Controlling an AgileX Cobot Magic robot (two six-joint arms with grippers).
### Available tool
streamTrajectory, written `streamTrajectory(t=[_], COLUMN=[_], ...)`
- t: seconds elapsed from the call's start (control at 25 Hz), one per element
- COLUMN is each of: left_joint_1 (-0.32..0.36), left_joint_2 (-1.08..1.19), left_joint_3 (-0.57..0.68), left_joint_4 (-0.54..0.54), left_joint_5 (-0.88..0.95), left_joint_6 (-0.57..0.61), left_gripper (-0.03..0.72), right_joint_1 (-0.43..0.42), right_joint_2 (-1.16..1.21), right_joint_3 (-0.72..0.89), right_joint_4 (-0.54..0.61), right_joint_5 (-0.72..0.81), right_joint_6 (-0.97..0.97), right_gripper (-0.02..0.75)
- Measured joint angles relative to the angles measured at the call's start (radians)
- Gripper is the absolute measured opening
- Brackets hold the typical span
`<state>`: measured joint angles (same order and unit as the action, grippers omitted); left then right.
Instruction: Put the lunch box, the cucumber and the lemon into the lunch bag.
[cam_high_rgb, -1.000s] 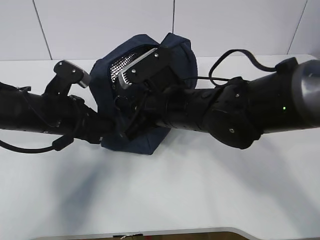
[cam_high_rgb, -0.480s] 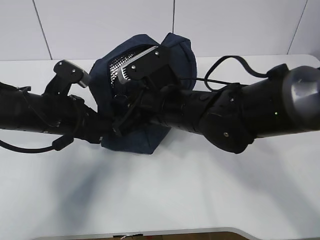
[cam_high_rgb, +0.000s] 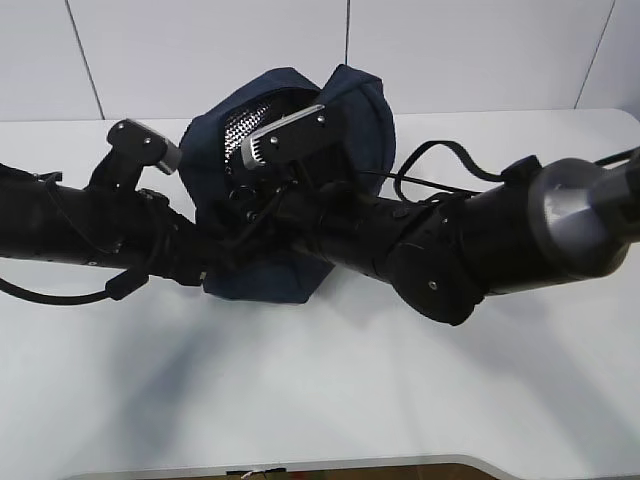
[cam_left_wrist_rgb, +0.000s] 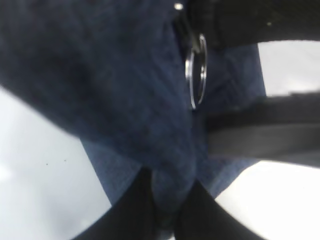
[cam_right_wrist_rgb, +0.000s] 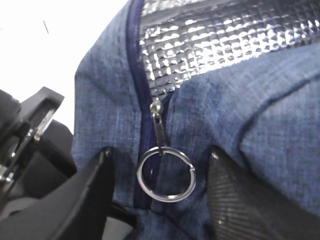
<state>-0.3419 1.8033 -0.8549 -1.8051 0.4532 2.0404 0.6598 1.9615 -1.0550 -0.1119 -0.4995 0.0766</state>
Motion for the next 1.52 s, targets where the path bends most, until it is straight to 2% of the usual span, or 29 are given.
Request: streamTrajectory(t=[0.12,0.4,0.6,1.0,1.52], left_joint_1=[0.000,0.000,0.000,0.000,0.000], left_joint_2=[0.000,0.000,0.000,0.002,0.002], left_joint_3=[0.000,0.000,0.000,0.000,0.000], left_joint_4=[-0.002,-0.002,-0.002,-0.002,-0.002], left_joint_5=[0.000,0.000,0.000,-0.002,-0.009], left_joint_6=[0.000,0.000,0.000,0.000,0.002], left_gripper=[0.015,0.015,0.015,0.015,0.015], right_joint_1=[0.000,0.000,0.000,0.000,-0.003], right_joint_2=[0.024,0.028,0.028,0.028,0.028], right_joint_3=[0.000,0.000,0.000,0.000,-0.002], right_joint_4=[0.017,0.006,-0.079,-0.225,-0.289], right_joint_5=[-0.060,-0.076,-0.077,-0.077,-0.121], right_joint_6=[0.000,0.083,0.208,0.331,0.377], right_gripper=[0.451,0.452,0.452,0.452,0.430])
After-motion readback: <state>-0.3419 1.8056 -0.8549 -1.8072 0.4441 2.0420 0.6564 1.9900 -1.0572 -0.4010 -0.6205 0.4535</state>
